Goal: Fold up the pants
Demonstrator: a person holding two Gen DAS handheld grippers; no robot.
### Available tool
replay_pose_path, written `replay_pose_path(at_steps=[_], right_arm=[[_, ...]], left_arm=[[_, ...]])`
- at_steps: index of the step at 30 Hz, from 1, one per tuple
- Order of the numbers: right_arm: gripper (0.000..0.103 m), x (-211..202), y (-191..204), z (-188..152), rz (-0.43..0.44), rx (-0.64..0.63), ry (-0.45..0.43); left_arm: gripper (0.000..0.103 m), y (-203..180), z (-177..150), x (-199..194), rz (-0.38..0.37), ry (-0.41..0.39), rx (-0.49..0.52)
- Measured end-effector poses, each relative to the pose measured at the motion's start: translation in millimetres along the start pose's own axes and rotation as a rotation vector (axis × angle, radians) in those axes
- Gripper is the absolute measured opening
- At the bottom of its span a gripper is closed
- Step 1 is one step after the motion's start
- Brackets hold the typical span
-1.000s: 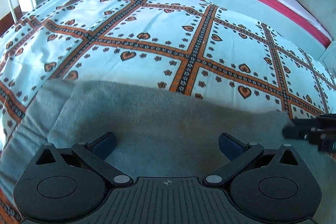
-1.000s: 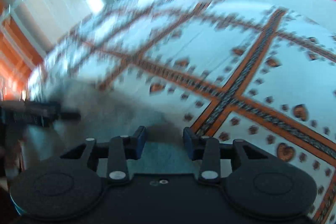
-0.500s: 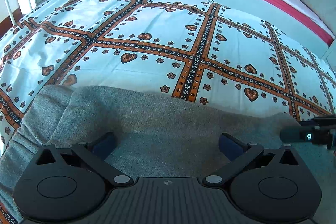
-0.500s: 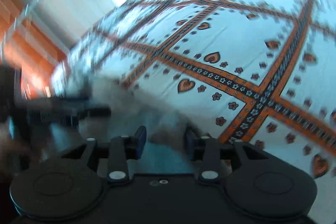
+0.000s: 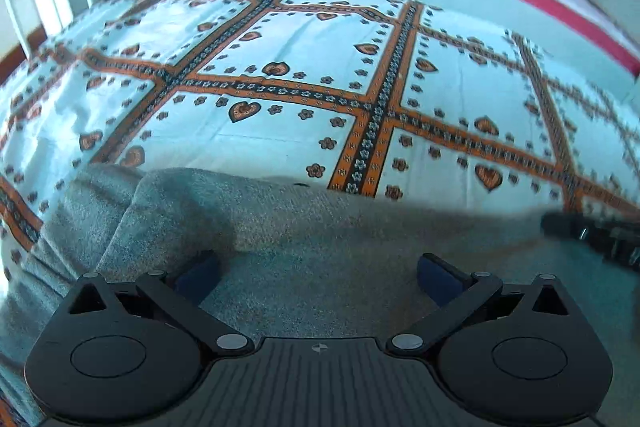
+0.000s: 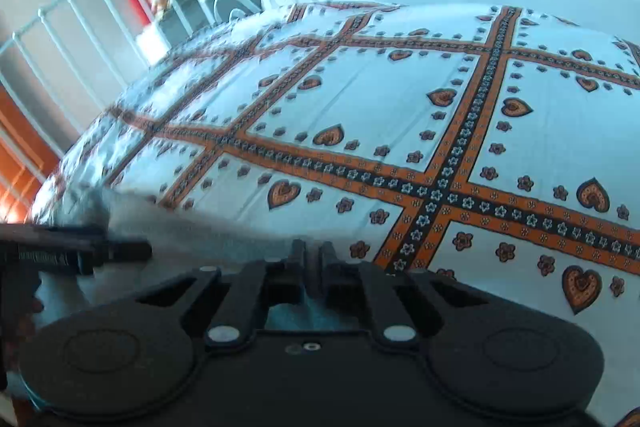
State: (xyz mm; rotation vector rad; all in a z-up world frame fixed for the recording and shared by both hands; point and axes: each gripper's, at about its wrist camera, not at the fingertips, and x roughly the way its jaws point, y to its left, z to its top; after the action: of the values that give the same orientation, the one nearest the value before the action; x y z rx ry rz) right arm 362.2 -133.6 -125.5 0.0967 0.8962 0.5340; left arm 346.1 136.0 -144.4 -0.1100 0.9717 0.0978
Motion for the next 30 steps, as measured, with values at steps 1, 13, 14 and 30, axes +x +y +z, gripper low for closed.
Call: replay_pose_path(at_steps=[1,13,14,30], right_arm=[[0.012,-4,3,2,-0.007,0.001,-0.015],[0.036,-116,19,-63,-0.092,0.011,-0.133],[0.037,-122,21,-71,-0.096,0.023,-0.133],[0.062,-244,-7,-183,-0.26,0.243,-0.216]], left_arm=[[0.103,0,1,-2,-0.001,-0.003,0.003],[0.103,-17,-26,-47,-0.021,-0.035,0.026],[0.103,-21,-32,-53,-0.028,-0.04,0.036],[0.103,-106,-137,-129,-0.101,-0.06,0.236]])
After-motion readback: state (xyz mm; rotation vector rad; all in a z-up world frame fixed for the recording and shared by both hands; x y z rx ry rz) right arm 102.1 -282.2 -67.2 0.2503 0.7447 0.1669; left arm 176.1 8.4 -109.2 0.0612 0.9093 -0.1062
